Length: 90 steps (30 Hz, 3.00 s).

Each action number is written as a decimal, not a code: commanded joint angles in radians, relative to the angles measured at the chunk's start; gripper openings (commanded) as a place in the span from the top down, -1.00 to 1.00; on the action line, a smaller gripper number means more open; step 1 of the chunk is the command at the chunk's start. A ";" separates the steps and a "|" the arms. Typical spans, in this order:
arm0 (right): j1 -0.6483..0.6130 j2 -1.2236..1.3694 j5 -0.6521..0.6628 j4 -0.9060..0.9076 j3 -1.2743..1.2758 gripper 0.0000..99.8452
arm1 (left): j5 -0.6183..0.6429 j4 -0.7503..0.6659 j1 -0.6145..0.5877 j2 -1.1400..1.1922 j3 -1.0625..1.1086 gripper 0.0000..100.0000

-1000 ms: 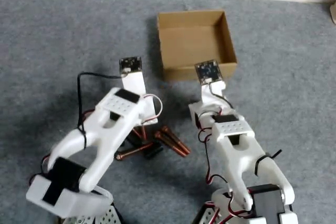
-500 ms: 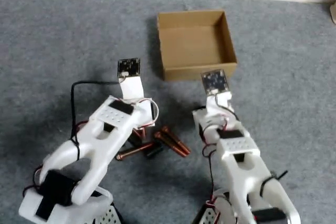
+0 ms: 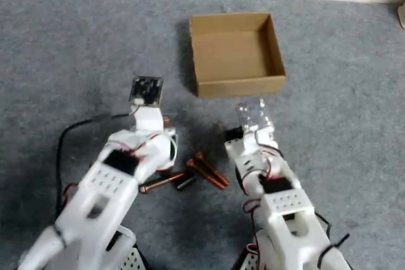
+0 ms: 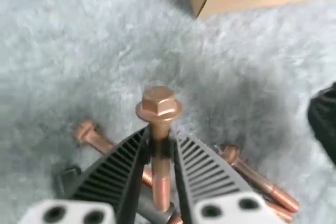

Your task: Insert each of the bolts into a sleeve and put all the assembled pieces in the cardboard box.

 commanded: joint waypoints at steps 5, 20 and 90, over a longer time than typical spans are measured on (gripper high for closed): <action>-0.137 -0.486 0.006 0.056 0.199 0.99 | -0.008 -0.014 -0.015 -0.549 0.151 0.99; -0.341 -0.937 0.008 0.334 0.329 0.99 | 0.157 -0.121 -0.007 -0.946 0.229 0.99; -0.351 -0.934 0.101 0.260 0.338 0.99 | 0.212 -0.296 0.120 -0.947 0.338 0.99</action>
